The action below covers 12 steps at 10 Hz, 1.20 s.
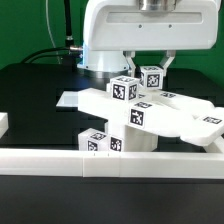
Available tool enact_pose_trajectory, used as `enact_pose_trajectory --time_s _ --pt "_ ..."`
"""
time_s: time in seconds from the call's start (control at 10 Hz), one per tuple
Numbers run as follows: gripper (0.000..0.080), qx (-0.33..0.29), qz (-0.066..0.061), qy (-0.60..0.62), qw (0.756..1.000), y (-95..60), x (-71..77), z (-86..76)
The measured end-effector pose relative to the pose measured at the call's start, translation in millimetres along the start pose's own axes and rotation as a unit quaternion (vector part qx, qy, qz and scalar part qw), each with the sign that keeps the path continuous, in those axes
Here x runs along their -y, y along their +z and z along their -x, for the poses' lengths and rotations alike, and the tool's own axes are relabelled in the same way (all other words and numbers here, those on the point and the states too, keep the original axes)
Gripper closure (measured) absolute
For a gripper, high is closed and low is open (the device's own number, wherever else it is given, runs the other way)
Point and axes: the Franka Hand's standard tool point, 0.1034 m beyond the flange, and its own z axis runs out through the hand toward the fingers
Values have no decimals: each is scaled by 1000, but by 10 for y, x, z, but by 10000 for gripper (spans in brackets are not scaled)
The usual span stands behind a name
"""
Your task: Assemble chair
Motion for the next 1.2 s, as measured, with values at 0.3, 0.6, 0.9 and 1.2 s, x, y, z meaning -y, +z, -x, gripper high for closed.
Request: enact_pose_trajectory --time_s 0.3,0.6,0.9,1.2 --pt "515 -2 -8 148 989 2 14 -6" --pt "515 3 -12 302 953 6 36 5" --pt "515 9 -36 442 896 6 51 -11" --pt "515 -1 -47 555 831 -1 60 -64"
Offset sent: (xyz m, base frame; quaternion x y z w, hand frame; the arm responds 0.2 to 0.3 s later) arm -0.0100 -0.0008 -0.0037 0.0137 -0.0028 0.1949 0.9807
